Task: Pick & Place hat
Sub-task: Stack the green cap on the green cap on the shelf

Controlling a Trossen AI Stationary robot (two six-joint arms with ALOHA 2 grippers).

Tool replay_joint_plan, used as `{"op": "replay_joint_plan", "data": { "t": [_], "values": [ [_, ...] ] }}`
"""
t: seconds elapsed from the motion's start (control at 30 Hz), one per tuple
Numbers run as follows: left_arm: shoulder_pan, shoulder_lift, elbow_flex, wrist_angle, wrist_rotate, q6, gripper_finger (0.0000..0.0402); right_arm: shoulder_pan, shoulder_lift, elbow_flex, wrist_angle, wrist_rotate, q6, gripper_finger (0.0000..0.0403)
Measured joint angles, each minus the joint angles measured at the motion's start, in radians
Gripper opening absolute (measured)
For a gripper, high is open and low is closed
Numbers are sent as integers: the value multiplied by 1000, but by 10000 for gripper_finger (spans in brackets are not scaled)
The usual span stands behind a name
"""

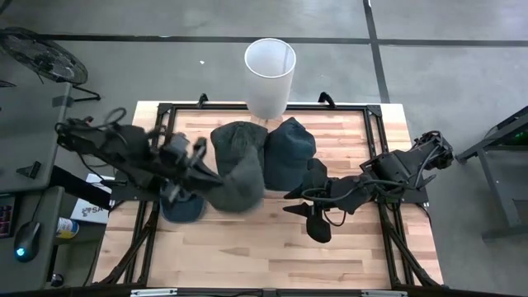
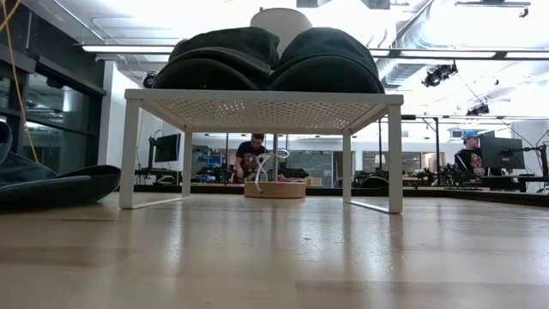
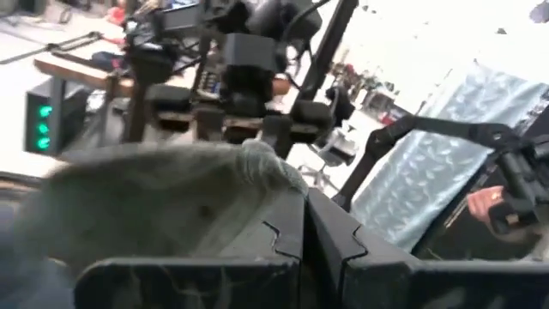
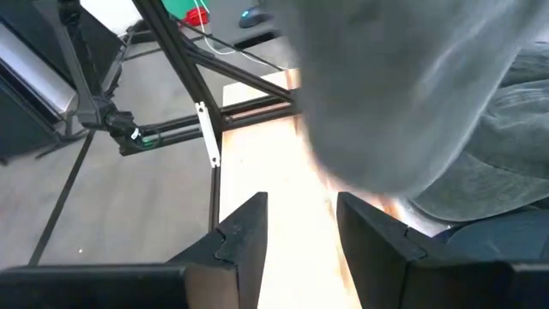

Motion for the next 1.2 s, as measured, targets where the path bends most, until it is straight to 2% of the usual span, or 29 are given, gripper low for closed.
{"op": "replay_joint_plan", "data": {
  "t": [0.13,0.23,0.8,1.0,1.2],
  "values": [
    [29,-53,-2,-53,6,23,0,0,0,0,-3,0,1,134],
    [72,-67,-2,-72,64,31,0,-1,0,0,-4,2,2,134],
    [447,-54,-2,-84,825,138,0,-3,0,0,-5,50,2,134],
    [556,-24,-2,-81,959,138,0,-7,0,0,-5,63,3,134],
    [615,13,-2,-83,1091,163,0,-17,0,0,-4,66,3,134]
  ]
}}
